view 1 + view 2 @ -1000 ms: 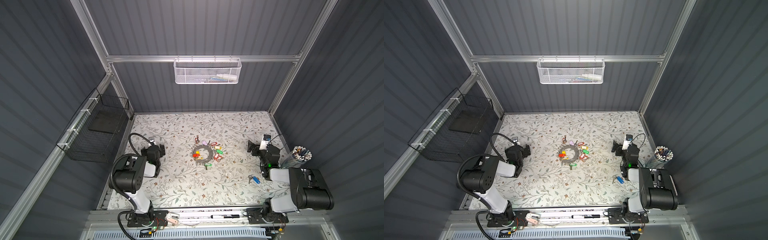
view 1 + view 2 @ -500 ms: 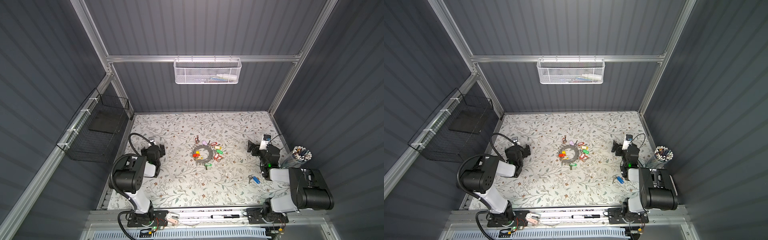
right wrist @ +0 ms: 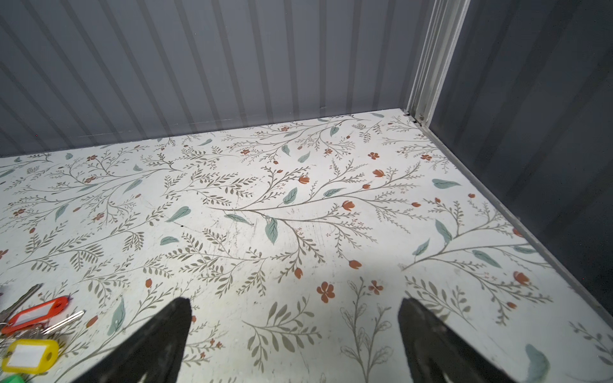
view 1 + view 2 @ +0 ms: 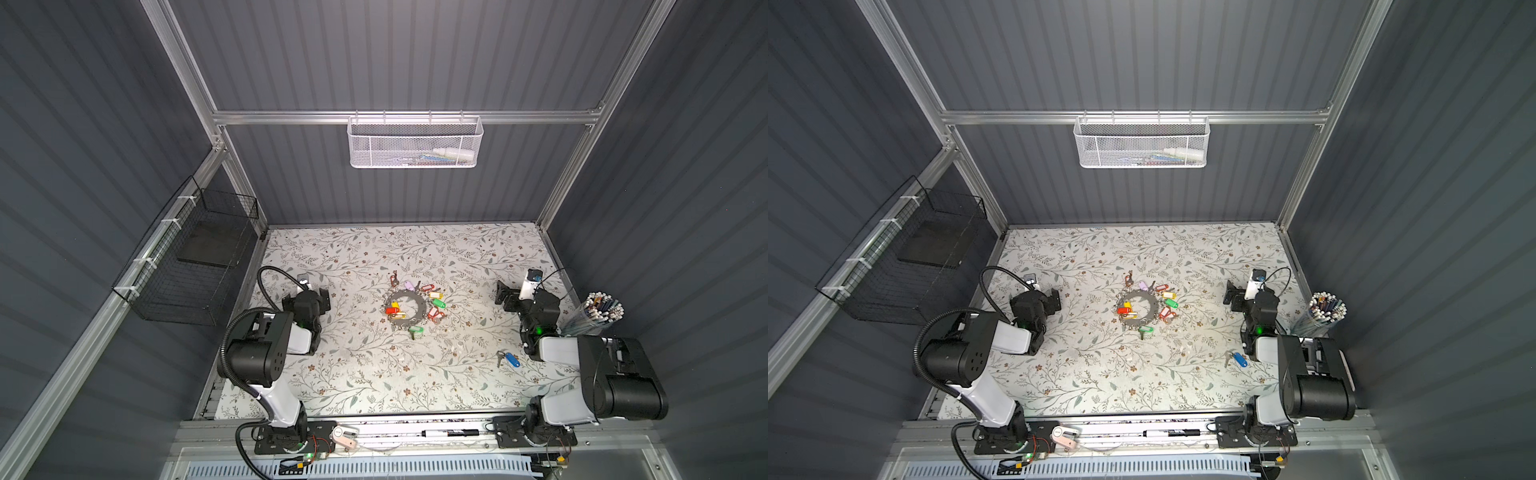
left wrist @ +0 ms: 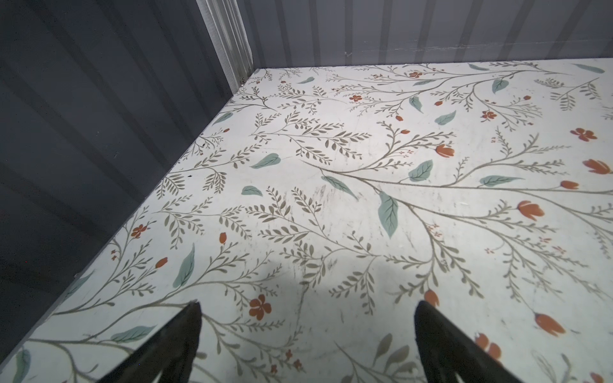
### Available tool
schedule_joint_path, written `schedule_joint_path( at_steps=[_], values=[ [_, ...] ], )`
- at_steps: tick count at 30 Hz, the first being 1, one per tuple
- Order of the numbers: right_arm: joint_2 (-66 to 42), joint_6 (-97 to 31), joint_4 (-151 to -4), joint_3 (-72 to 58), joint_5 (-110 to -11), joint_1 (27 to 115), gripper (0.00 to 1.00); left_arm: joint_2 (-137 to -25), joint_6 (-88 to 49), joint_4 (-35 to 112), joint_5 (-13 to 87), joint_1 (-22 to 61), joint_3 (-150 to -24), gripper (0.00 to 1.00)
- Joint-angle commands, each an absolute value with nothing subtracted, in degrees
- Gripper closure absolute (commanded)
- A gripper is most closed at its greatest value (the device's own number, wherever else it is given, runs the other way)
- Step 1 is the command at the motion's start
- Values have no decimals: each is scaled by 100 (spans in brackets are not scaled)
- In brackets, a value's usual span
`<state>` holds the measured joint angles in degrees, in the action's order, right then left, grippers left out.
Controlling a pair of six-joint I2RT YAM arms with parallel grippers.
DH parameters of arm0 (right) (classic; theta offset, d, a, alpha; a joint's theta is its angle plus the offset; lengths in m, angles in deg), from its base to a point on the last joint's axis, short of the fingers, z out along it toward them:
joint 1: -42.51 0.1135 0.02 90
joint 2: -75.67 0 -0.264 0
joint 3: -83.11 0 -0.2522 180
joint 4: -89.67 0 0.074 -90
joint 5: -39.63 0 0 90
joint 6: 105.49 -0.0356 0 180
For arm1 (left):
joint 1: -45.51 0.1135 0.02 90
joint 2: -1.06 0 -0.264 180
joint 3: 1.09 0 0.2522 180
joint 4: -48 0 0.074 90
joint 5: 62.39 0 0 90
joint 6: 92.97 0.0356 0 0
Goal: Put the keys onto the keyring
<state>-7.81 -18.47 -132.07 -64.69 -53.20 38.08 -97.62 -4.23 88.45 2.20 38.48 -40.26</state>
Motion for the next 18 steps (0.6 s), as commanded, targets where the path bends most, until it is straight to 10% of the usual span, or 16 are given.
schedule_joint_path(
  at_steps=[1,9,18],
  values=[
    [-38,-1922,-12686,-6492,-4698,3947,1,-9410,-409,8551,229,3861,-4109,0],
    [1971,-4973,-9536,-5670,-3226,4006,1,-7767,-2273,4752,-429,3629,-5372,0],
    [2233,-5670,-7297,-4671,-5037,3944,1,-7123,-3841,1946,951,3654,-6146,0]
  ],
)
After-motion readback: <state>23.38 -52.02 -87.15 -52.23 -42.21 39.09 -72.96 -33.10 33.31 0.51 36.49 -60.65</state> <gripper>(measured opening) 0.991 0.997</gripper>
